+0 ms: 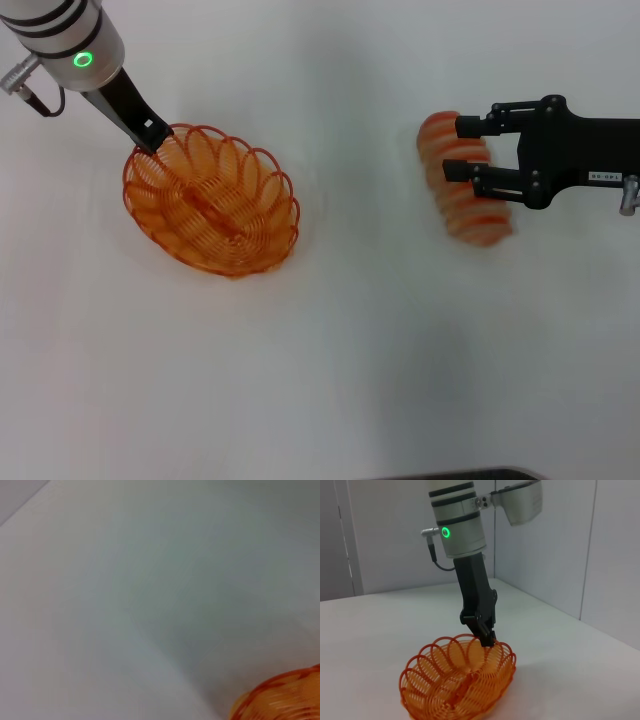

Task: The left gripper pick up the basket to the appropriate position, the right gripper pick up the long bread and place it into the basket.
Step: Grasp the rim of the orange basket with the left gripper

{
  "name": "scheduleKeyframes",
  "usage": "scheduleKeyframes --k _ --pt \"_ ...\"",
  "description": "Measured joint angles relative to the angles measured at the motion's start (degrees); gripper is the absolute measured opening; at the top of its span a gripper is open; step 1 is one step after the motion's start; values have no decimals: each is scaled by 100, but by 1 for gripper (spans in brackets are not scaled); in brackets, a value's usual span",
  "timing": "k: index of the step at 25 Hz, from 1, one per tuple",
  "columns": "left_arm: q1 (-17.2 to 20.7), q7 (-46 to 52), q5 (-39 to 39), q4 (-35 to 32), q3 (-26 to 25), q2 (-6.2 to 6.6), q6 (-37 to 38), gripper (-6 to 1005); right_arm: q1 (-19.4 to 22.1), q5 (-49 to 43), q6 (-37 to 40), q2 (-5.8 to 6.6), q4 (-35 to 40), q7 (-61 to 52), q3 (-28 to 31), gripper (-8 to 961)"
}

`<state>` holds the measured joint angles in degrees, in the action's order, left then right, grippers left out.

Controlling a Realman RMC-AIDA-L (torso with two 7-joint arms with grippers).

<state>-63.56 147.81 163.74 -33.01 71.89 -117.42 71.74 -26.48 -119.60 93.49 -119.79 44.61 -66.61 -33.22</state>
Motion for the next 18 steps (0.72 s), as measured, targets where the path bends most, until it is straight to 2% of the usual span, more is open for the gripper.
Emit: scheduleKeyframes --k 7,8,15,17,18 --pt "163 -14 -1 -361 -35 -55 150 50 -4 -3 -7 0 -6 0 0 532" --pt "301 -20 -5 -687 -106 -86 325 48 -7 -3 -6 0 -6 0 0 532" --pt "549 -53 -22 -1311 -484 -95 663 39 -47 9 -77 5 -35 0 0 532" --pt "549 -53 -22 -1311 -484 -95 663 36 -57 14 -106 14 -61 0 0 532" --pt "632 -71 -20 -1516 -879 -93 769 35 -62 17 -119 16 -66 0 0 532"
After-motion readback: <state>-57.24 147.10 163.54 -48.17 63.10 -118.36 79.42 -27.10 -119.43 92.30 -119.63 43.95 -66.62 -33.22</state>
